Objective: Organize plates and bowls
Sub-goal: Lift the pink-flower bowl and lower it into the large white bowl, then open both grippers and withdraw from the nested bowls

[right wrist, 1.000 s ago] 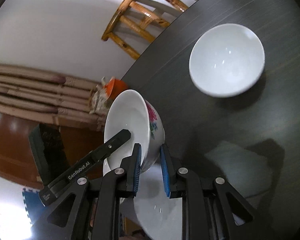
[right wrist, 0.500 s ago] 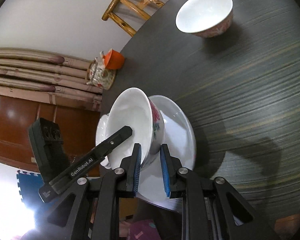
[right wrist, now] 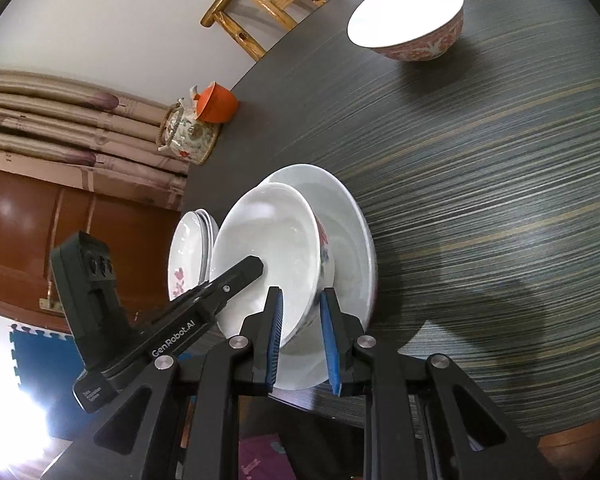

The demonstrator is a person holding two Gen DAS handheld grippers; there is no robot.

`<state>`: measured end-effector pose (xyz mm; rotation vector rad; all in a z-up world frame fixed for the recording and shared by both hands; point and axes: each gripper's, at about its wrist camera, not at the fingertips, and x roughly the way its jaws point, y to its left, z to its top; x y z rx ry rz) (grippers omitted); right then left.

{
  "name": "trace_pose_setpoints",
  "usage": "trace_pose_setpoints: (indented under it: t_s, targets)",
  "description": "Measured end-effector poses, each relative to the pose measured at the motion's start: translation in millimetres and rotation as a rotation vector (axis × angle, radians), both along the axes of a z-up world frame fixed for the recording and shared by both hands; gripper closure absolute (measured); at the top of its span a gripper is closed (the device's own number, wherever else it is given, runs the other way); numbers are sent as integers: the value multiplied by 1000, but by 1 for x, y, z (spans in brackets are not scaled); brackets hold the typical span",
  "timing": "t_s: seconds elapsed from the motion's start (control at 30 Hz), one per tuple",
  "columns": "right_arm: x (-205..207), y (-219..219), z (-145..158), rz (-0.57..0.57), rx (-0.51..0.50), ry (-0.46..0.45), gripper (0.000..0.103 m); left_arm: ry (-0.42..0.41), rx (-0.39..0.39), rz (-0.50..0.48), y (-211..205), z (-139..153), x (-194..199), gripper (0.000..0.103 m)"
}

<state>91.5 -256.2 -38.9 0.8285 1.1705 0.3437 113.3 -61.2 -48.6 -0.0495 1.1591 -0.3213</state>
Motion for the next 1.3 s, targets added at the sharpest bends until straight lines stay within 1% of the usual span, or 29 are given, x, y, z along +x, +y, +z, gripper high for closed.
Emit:
trace_pose_setpoints:
  t_s: [0.1,0.23,0.33,0.43,0.5,0.73,0.83,0.9,0.97,1.03,1.17,1.23,1.3]
  targets:
    - [-2,0,-1,0,-10,0,84,5,-3,-5,-1,-3,0,92]
    - [-3,1,1,0,-35,-9,82,0,14,-11,-4,-3,-2,92]
    - [-4,-1,0,-5,-30,-11,82,0,23,-15,-6,-3,-2,92]
    - [-4,-1,2,-8,-32,-15,82,0,19,-15,-7,-2,-2,89]
    - [-4,-1,4,-6,-40,-23,82,-11,28,-21,-8,-1,-4,86]
    - [-8,-2,6,-16,-47,-35,82,-73,104,-44,-16,6,-12,79]
    - [-9,-3,9,-21,-55,-46,82,-99,123,-44,-16,10,-14,74]
    - [-11,-3,11,-27,-54,-49,81,-107,124,-41,-16,12,-15,74]
    - [-12,-4,11,-33,-52,-51,77,-114,125,-40,-14,14,-16,74]
    - [-13,-6,11,-40,-46,-52,76,-123,128,-38,-13,17,-17,74]
    - [-14,-7,10,-48,-35,-47,74,-153,160,-34,-11,24,-21,73]
    - [-15,-9,9,-51,-29,-46,74,-168,173,-31,-12,27,-23,70]
    - [-17,-11,8,-57,-24,-46,74,-186,183,-25,-10,32,-25,63]
